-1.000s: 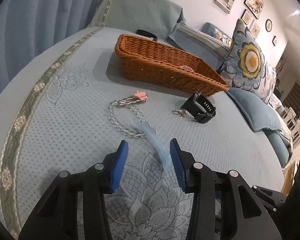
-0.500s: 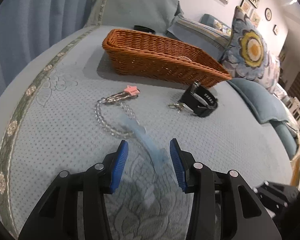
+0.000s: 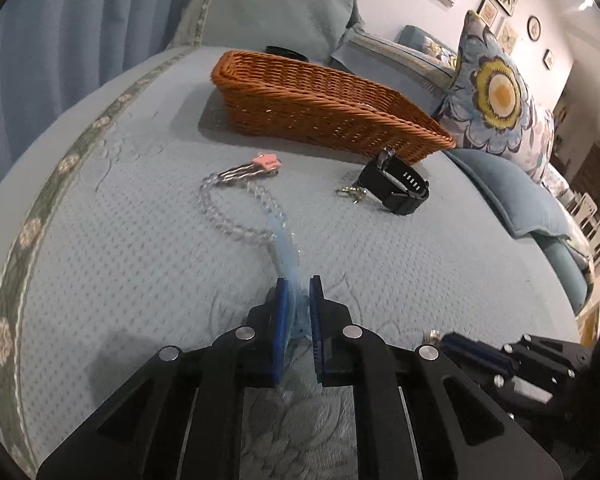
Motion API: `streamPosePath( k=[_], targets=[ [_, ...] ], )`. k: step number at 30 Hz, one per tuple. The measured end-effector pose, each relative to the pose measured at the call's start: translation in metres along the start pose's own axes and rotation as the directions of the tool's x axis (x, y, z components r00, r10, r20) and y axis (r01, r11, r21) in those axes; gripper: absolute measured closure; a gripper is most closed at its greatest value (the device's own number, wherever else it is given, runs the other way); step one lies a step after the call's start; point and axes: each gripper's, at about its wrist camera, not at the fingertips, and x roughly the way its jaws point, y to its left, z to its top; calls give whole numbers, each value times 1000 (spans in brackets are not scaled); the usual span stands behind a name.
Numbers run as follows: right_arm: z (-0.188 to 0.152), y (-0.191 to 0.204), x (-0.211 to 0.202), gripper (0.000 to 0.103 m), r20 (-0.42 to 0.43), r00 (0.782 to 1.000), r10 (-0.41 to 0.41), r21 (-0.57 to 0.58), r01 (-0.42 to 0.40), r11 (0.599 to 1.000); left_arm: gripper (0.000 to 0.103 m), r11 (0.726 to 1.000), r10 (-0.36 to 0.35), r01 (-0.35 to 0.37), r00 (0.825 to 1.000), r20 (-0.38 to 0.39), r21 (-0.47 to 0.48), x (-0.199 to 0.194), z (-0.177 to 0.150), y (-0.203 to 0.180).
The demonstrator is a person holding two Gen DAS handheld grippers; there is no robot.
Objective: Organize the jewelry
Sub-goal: 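Grasp the small silver ring with the right tool while the left tool grasps the blue tassel, then carry the ring and tassel over the wicker basket and open both tools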
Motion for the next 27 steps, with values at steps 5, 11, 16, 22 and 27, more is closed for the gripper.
streamPosePath(
  k=[5,11,16,22,27],
  targets=[
    [0,-3,-2,98,10,1000,10,10,-10,1000,94,1000,-21,21,1000,21,2,-9,-5,-3],
    [1,-7,-6,99,25,999,22,25,-23,999,94,1000,-14,14,999,35,4,-13,-6,-2],
    [4,-13,-10,98,36,995,88,56,-90,994,94,1000,-22,22,999,36,-10,-12,-5,2],
    [5,-6,-1,66,-8,997,83,42,-82,996,94,1000,-25,25,999,30,5,-9,-6,-1],
    [6,12,8,66,-21,1000,-1,-36,0,999,94,1000,-28,27,999,26,15,-8,-7,-3]
  ],
)
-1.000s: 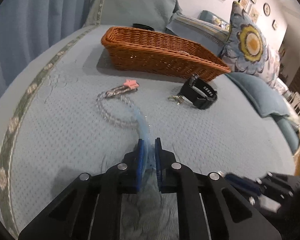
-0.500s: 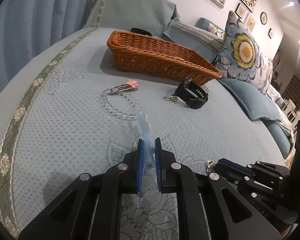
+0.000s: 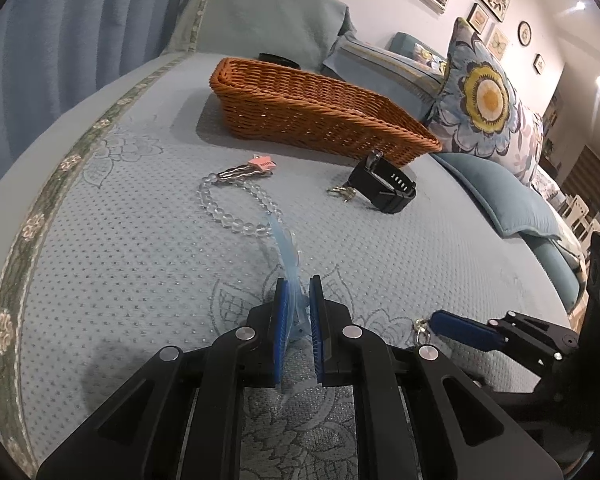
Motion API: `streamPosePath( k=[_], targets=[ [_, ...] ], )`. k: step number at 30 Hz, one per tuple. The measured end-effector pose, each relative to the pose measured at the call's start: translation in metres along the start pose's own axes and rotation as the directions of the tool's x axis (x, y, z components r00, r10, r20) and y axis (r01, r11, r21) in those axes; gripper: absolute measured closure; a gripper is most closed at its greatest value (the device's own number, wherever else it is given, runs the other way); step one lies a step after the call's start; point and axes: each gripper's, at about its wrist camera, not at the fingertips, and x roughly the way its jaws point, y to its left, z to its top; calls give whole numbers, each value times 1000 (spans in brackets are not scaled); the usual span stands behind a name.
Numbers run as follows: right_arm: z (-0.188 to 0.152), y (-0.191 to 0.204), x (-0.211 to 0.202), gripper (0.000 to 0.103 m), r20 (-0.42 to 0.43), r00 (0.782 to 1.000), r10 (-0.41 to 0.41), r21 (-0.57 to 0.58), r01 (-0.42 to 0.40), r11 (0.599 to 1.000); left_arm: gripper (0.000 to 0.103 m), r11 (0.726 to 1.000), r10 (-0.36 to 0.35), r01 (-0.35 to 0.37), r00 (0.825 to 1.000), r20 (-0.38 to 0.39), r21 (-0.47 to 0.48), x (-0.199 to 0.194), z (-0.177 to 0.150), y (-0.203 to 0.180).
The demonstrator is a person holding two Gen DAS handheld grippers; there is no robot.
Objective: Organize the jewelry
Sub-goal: 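Carry the ring and tassel over the wicker basket and open both tools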
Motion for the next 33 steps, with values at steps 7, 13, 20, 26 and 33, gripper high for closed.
streamPosePath(
  k=[7,13,20,26,33],
  targets=[
    [0,8,0,89,16,1000,-21,-53,22,998,94,1000,-12,12,1000,8,-5,-2,0,2],
    [4,8,-17,89,92,996,-19,-54,24,998,94,999,-37,37,999,39,-11,-12,3,2],
    [27,-9,-39,89,169,985,-31,-6,32,999,94,997,-73,72,992,104,15,-30,20,-8],
    [87,-35,-58,89,276,959,-59,7,59,998,94,995,-72,58,982,176,83,-40,68,-24],
    [168,-77,-33,89,299,950,-90,56,77,995,94,991,-75,48,971,227,127,-15,140,-31]
  ],
)
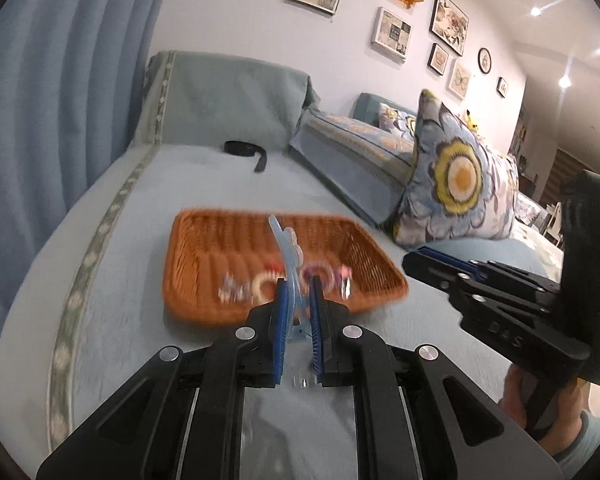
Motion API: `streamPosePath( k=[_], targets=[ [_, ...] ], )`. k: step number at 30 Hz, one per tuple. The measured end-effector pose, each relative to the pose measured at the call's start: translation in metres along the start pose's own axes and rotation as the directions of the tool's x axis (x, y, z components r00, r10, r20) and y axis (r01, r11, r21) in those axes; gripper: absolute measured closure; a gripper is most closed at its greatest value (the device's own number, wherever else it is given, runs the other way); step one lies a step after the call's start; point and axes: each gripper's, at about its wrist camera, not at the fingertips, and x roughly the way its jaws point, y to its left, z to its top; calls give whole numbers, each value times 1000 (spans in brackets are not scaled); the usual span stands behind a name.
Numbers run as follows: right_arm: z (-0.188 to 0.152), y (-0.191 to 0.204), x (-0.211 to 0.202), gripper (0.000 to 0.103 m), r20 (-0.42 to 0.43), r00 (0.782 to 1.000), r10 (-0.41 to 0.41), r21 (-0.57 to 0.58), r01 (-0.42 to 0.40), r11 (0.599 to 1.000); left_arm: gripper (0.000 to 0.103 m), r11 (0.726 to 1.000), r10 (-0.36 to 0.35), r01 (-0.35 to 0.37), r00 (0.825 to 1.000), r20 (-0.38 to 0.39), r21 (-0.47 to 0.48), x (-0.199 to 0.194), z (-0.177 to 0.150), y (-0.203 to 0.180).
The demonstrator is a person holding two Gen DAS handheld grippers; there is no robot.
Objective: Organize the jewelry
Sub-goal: 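Carry the ring and tassel over the wicker basket and open both tools, then grasp the black watch with the right tool while the left tool grasps the clear bead bracelet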
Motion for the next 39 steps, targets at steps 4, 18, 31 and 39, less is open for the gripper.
streamPosePath(
  k=[4,18,31,39],
  targets=[
    [21,-22,41,89,-41,999,8,48,-6,999,94,1000,3,-3,999,-35,2,42,18,8],
    [3,-53,127,88,-220,975,28,123,-1,992,94,1000,0,-5,983,-183,-28,126,3,29],
    [7,-56,80,64,-155,983,96,172,-69,983,70,998,-36,31,996,-81,-53,54,14,39],
    [-17,-38,8,64,-75,995,66,119,-56,991,69,996,-16,13,999,-32,-91,-24,-7,62]
  ],
)
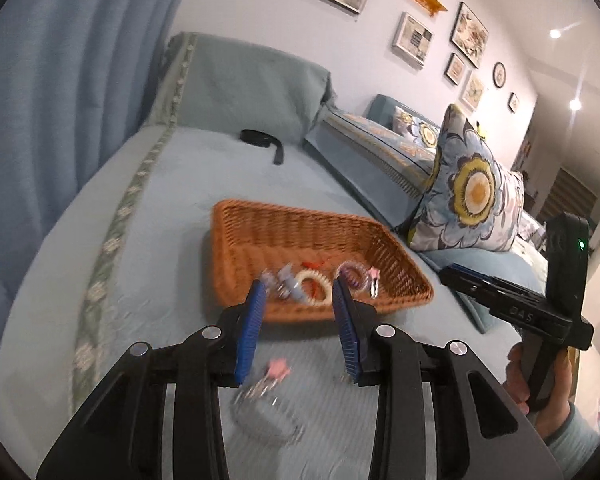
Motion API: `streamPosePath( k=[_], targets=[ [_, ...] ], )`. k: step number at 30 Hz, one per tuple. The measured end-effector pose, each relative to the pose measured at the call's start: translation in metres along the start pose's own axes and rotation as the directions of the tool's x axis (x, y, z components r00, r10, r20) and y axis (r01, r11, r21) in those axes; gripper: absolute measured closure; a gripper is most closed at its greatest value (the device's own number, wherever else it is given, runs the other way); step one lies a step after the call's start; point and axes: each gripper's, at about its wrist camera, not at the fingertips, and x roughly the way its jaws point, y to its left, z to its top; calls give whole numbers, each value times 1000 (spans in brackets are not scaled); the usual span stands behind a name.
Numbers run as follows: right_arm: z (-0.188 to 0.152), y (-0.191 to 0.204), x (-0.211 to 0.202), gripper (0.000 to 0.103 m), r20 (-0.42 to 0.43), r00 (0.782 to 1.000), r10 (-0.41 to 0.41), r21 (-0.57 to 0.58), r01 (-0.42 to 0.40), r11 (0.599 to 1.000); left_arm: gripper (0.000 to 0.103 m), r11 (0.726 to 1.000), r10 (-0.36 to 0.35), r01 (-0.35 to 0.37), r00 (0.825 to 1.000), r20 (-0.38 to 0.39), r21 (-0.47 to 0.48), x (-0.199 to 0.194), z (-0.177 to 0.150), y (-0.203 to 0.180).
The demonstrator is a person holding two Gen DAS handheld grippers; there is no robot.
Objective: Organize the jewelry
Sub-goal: 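Grasp the black watch with the right tool while the left tool grasps the clear bead bracelet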
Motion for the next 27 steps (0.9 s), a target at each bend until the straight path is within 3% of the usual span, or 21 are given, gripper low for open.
streamPosePath(
  k=[12,15,20,27],
  targets=[
    [-48,3,16,64,-78,996,-31,3,31,1000,70,995,66,-74,991,-113,-65,10,-56,32],
    [-54,-2,25,64,-106,994,-27,22,29,999,69,995,46,-61,982,-185,-77,26,-66,36],
    [-59,-3,41,64,-151,988,-24,31,29,999,70,995,79,-94,964,-254,-46,45,-80,30],
    [-60,-1,64,64,-204,977,-57,22,63,998,70,985,174,-167,945,-276,48,55,-88,16]
  ],
)
